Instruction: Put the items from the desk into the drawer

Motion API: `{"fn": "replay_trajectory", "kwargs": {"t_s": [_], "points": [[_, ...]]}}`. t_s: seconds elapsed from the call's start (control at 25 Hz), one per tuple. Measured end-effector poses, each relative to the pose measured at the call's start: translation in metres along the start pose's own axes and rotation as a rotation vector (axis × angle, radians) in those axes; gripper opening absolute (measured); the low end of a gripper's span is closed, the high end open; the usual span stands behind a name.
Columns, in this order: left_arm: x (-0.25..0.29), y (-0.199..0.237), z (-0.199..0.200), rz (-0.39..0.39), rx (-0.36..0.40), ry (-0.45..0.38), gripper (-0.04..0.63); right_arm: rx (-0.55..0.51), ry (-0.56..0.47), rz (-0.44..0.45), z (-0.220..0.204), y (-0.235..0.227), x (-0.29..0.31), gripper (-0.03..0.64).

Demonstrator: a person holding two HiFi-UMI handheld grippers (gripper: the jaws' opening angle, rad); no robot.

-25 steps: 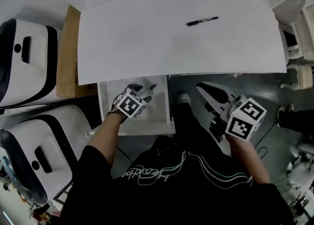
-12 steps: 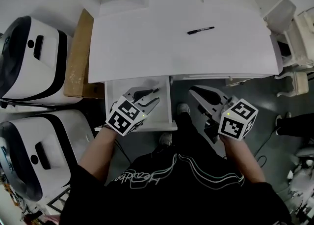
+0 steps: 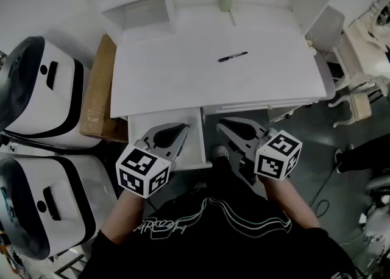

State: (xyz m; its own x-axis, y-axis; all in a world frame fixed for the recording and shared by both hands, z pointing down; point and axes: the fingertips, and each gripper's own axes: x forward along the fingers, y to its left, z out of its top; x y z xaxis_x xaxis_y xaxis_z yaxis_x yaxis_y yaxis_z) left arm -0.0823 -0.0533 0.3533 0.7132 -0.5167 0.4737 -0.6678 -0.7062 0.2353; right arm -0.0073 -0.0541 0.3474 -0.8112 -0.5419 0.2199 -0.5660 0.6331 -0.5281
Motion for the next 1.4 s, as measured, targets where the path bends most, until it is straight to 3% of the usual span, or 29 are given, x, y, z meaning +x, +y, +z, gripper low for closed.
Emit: {"fn": "replay_trajectory", "kwargs": {"t_s": [0.16,0.36,0.52,0.64,0.76,1.04,1.16,1.4], "points": [[0.017,-0.002,0.025,-0.012,-0.050,-0.071,0.020,0.008,-0.015,-0.041,0.005,-0.017,-0.014,0.058],[0.064,0.002,0.048,-0.001,0.043,-0.064,0.021,0.037,-0.025,-0.084,0.014,-0.057,-0.027,0.058],[0.113,0.009,0.068,-0.018,0.071,-0.046,0.025,0.065,-0.038,-0.110,0.027,-0.099,-0.038,0.058],[0.150,0.016,0.082,-0.037,0.100,-0.020,0.035,0.096,-0.037,-0.127,0.031,-0.131,-0.043,0.058],[0.184,0.025,0.090,-0.054,0.128,0.017,0.128,0.123,-0.027,-0.140,0.035,-0.160,-0.046,0.058],[0.261,0.055,0.093,-0.028,0.192,0.122,0.207,0.148,-0.022,-0.131,0.049,-0.214,-0.050,0.058],[0.291,0.071,0.093,-0.007,0.217,0.160,0.209,0.171,-0.017,-0.128,0.049,-0.233,-0.049,0.058],[0.352,0.098,0.078,0.029,0.343,0.268,0.202,0.175,0.020,-0.136,0.044,-0.269,-0.050,0.058]]}}
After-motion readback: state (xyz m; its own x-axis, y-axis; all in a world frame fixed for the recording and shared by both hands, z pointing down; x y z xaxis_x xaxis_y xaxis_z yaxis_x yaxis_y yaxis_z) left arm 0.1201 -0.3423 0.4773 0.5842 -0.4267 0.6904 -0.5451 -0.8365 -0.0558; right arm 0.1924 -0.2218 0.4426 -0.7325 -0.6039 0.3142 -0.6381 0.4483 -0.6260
